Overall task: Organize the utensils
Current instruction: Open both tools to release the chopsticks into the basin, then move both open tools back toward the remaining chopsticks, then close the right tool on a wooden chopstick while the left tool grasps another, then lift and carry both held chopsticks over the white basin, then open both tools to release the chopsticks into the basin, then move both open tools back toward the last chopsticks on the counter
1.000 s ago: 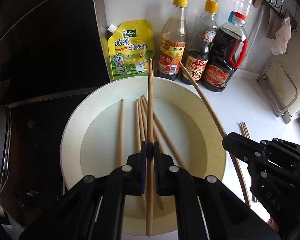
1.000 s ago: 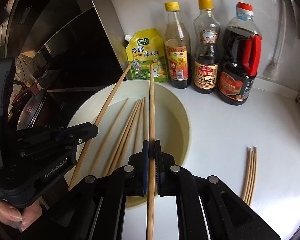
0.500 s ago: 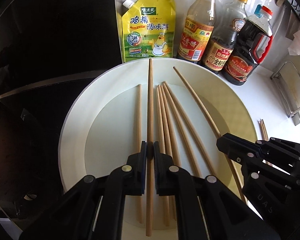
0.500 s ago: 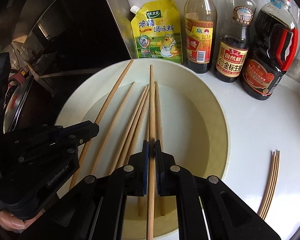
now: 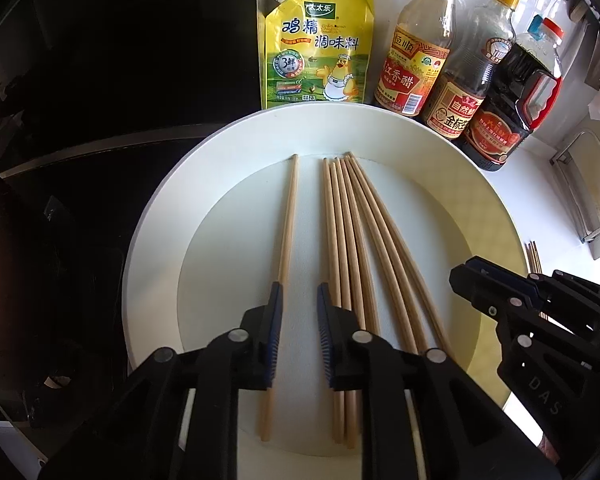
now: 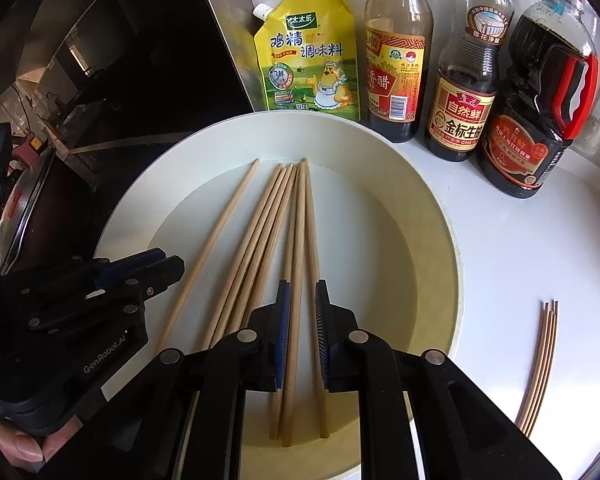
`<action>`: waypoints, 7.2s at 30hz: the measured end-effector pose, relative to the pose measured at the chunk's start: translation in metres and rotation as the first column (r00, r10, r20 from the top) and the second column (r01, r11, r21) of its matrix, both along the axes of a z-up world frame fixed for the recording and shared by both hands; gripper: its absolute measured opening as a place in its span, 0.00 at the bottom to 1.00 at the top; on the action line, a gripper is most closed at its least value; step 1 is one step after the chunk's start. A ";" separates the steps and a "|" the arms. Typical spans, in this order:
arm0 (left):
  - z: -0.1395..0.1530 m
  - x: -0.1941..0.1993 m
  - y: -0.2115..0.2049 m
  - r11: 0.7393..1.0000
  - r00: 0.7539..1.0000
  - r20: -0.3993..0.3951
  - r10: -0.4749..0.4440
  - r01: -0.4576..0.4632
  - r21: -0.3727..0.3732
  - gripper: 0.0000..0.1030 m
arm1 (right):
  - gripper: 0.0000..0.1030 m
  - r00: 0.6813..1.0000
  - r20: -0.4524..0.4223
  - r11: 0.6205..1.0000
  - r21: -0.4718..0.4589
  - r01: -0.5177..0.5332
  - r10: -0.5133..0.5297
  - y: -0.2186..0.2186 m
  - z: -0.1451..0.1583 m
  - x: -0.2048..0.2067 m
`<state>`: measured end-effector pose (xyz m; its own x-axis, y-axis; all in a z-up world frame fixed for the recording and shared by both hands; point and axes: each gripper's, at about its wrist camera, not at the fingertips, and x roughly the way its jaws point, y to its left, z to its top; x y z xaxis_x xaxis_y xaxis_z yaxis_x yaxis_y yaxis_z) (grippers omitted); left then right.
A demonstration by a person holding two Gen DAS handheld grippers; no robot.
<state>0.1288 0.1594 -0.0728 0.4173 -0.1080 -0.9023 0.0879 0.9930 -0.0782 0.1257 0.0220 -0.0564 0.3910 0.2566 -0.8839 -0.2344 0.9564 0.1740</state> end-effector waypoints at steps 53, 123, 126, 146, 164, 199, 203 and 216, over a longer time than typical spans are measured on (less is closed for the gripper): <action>0.018 -0.102 -0.204 0.977 0.975 0.076 -0.210 0.212 -0.012 0.65 | 0.34 0.954 0.012 0.952 -0.067 0.299 -0.299 -0.245 -0.029 -0.131; -0.070 -0.087 -0.278 0.984 0.986 -0.019 -0.168 0.169 0.052 0.62 | 0.34 0.985 0.024 0.981 -0.089 0.172 -0.170 -0.280 -0.069 -0.115; -0.069 -0.084 -0.277 0.985 0.987 -0.012 -0.163 0.163 0.057 0.58 | 0.34 0.987 0.030 0.981 -0.106 0.161 -0.159 -0.276 -0.070 -0.111; -0.063 -0.086 -0.279 0.983 0.983 -0.021 -0.182 0.183 0.033 0.07 | 0.06 0.992 0.059 0.987 -0.108 0.121 -0.115 -0.266 -0.069 -0.110; 0.041 -0.075 -0.205 0.987 0.979 0.131 -0.155 0.159 -0.018 0.07 | 0.06 0.976 0.137 0.985 0.044 0.164 -0.169 -0.224 0.023 -0.098; -0.008 -0.003 -0.005 1.000 1.000 0.003 0.015 -0.015 -0.009 0.11 | 0.11 1.000 -0.019 0.998 0.061 -0.008 0.009 -0.003 -0.012 0.012; -0.004 -0.006 -0.004 1.000 1.000 0.013 0.017 -0.017 -0.010 0.12 | 0.11 1.000 -0.004 0.998 0.061 -0.001 0.001 -0.007 -0.008 0.008; 0.013 -0.026 -0.016 1.000 0.999 0.048 0.006 -0.006 -0.005 0.22 | 0.11 0.999 0.012 0.996 0.076 0.046 -0.047 -0.032 0.008 -0.024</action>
